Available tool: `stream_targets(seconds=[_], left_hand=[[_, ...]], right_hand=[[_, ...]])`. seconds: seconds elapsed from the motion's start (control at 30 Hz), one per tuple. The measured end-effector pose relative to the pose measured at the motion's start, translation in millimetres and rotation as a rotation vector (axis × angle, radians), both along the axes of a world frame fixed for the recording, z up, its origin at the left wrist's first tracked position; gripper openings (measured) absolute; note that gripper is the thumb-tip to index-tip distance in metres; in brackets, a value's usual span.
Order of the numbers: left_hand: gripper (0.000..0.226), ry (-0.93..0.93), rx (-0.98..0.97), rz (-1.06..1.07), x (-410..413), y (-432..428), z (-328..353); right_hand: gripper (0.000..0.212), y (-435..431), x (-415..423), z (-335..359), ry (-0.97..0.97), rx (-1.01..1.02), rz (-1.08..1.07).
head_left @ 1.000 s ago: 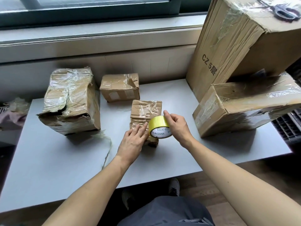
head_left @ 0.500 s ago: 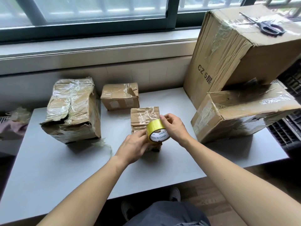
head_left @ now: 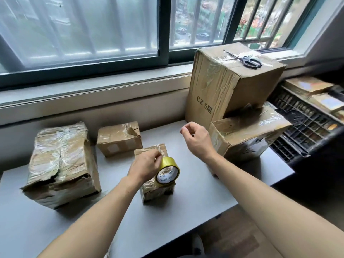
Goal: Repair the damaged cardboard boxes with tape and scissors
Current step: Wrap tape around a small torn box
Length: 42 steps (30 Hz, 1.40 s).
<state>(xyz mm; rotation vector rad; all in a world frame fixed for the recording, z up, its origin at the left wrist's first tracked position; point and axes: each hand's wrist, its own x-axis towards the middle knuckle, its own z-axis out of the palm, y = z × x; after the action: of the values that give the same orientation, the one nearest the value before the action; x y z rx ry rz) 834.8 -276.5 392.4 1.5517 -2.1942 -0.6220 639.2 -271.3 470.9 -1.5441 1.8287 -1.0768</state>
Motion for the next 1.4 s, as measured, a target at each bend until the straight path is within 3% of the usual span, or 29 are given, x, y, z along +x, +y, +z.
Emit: stream_targets(seconds=[0.37,0.6,0.73,0.87,0.93,1.03,1.2,1.33,1.4], left_hand=[[0.011,0.151,-0.185,-0.027,-76,-62,112],[0.014,0.165,-0.244,-0.022,-130,-94,171],[0.016,0.169,-0.250,0.012,-156,-104,188],[0.019,0.141,-0.263,0.035,-174,-106,201],[0.019,0.140,-0.255,0.049,-177,-107,203],[0.019,0.144,-0.239,0.087,-175,-108,203],[0.017,0.189,-0.202,0.141,-168,-107,199],[0.021,0.405,-0.065,0.225,-167,-102,203],[0.028,0.505,0.017,0.266,-165,-102,205]], right_hand=[[0.014,-32,-63,71,0.006,-0.192,-0.068],[0.013,-90,-129,127,0.137,-0.327,-0.026],[0.016,-132,-172,140,0.285,-0.264,-0.059],[0.040,-160,-205,145,0.584,-0.007,-0.120],[0.044,-171,-214,142,0.625,0.117,-0.121],[0.041,-182,-218,136,0.574,0.126,-0.114],[0.027,-185,-211,140,0.494,-0.102,-0.072],[0.022,-161,-168,149,0.187,-0.283,0.106],[0.021,-145,-139,149,0.142,-0.318,0.225]])
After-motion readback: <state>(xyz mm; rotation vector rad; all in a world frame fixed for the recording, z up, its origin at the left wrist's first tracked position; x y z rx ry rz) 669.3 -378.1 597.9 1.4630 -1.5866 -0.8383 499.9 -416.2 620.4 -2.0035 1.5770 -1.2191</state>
